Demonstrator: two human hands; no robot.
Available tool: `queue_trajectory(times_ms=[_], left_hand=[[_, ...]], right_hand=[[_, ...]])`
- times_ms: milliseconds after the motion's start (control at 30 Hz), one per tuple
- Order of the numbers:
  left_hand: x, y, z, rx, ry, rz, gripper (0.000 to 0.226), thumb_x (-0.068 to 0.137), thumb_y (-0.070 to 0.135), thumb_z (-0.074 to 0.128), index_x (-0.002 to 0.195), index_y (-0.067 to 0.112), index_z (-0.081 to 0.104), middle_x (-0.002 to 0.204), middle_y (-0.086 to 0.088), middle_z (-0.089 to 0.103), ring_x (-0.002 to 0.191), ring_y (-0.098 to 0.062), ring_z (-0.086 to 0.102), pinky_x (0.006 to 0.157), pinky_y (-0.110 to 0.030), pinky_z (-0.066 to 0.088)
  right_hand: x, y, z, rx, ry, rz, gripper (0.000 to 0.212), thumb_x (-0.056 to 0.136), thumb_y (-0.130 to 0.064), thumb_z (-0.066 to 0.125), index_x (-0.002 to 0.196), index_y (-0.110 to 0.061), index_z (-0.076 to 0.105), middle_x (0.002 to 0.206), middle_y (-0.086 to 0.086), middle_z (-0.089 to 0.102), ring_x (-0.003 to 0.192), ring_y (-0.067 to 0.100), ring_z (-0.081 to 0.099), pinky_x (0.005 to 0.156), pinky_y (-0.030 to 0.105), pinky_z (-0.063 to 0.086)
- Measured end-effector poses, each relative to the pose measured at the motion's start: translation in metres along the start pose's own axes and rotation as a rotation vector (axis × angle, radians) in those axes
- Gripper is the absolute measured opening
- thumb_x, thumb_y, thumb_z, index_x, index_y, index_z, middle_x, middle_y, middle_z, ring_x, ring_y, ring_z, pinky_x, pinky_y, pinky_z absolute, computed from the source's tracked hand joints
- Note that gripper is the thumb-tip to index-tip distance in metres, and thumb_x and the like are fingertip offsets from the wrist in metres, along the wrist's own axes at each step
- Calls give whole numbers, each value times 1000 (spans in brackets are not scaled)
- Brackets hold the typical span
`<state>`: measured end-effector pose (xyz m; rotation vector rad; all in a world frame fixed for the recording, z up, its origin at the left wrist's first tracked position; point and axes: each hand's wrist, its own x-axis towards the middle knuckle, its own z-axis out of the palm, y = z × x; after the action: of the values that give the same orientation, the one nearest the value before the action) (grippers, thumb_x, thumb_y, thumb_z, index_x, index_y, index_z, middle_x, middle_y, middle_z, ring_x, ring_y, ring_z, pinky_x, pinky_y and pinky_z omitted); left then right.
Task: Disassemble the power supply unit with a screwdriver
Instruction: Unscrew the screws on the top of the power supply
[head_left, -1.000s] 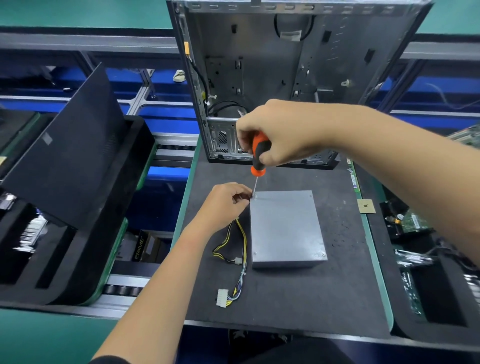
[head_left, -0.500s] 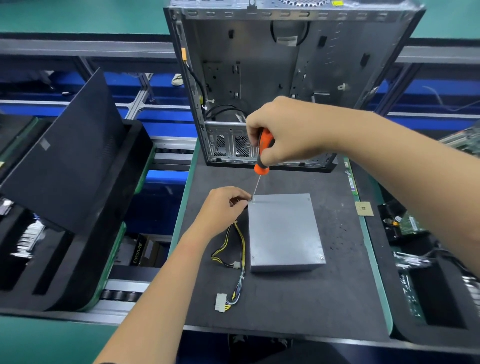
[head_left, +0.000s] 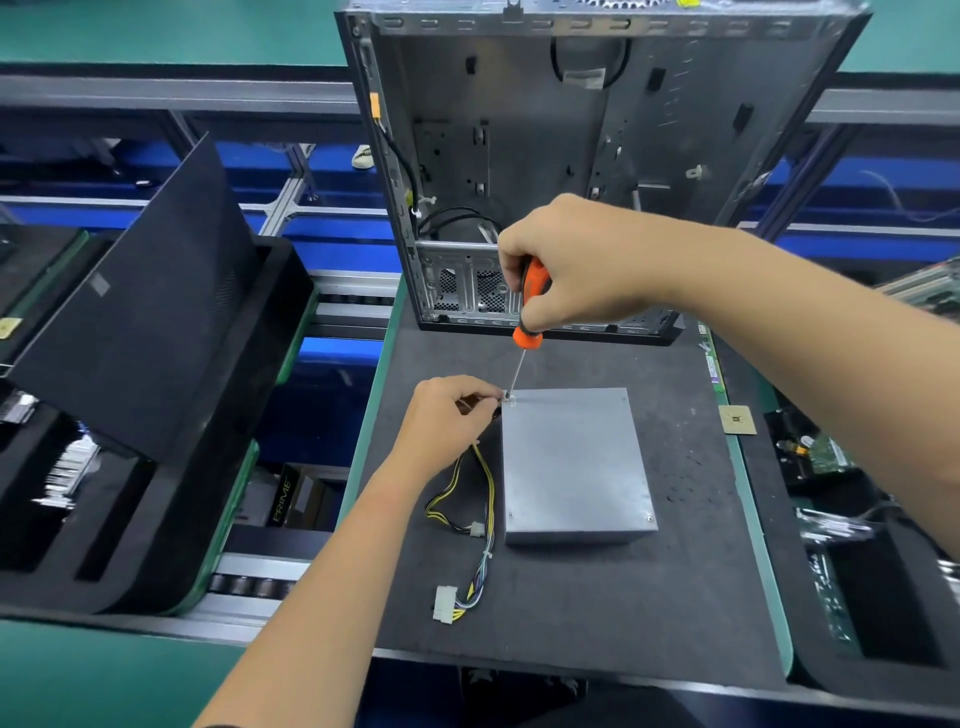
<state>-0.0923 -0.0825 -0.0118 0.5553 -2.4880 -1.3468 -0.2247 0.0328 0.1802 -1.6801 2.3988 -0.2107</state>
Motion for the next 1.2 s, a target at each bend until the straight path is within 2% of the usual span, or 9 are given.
queue_trajectory(times_ms=[167,333,533,700,767,833,933,1067,1200], left_hand=[[0,2,3,-10,15,-43,10,84,16,69,91,19,77,82,14,71,77,-2,64,72,-13,51],[3,2,6,7,10,-29,9,85,18,69,90,22,75,82,16,69,78,0,61,69,-7,47],[6,0,7,49,-2,18,6,85,20,69,86,23,74,85,14,68,80,-2,60,68,-6,43],[7,-1,6,41,-26,37,5,85,22,69,86,25,73,87,13,67,81,-5,61,66,-9,47],[6,-1,7,18,-25,27,7,86,20,68,85,26,72,87,12,68,82,-6,62,70,-13,49],[6,-1,8,-18,-21,8,12,86,16,68,84,27,71,87,11,68,82,-7,62,75,-20,51],[6,-1,8,-33,-18,-14,16,86,14,67,83,30,71,86,12,68,82,-7,63,77,-25,52],[6,-1,7,-38,-13,-21,17,86,14,67,82,31,70,85,13,68,80,-6,62,75,-25,52],[6,-1,7,-19,-17,-7,17,85,14,68,82,31,70,85,15,68,81,-3,62,75,-20,50]], right_hand=[[4,1,3,-15,-6,1,17,71,-25,72,83,-17,62,71,-10,56,68,4,51,57,30,45],[4,1,3,-17,-9,3,18,71,-25,73,84,-16,63,72,-8,57,68,5,51,57,31,47],[2,-1,2,-24,-17,2,19,73,-25,72,86,-14,64,73,-6,59,68,5,52,54,28,44],[0,-5,1,-17,-33,12,19,73,-24,72,86,-12,64,74,-4,61,66,4,50,52,27,42],[1,-7,4,-22,-24,29,20,74,-23,70,86,-8,64,76,4,65,63,9,49,52,29,41],[3,-9,8,-26,0,52,22,74,-22,66,85,-3,65,77,11,68,64,22,51,52,30,40],[4,-8,10,5,32,84,17,75,-20,63,78,-3,65,70,11,66,65,34,57,50,30,40],[4,-10,9,38,57,133,25,81,-21,62,64,-7,49,56,8,51,56,29,41,49,27,33],[3,-19,11,63,79,169,34,84,-20,61,60,-11,38,58,5,46,49,26,38,47,26,32]])
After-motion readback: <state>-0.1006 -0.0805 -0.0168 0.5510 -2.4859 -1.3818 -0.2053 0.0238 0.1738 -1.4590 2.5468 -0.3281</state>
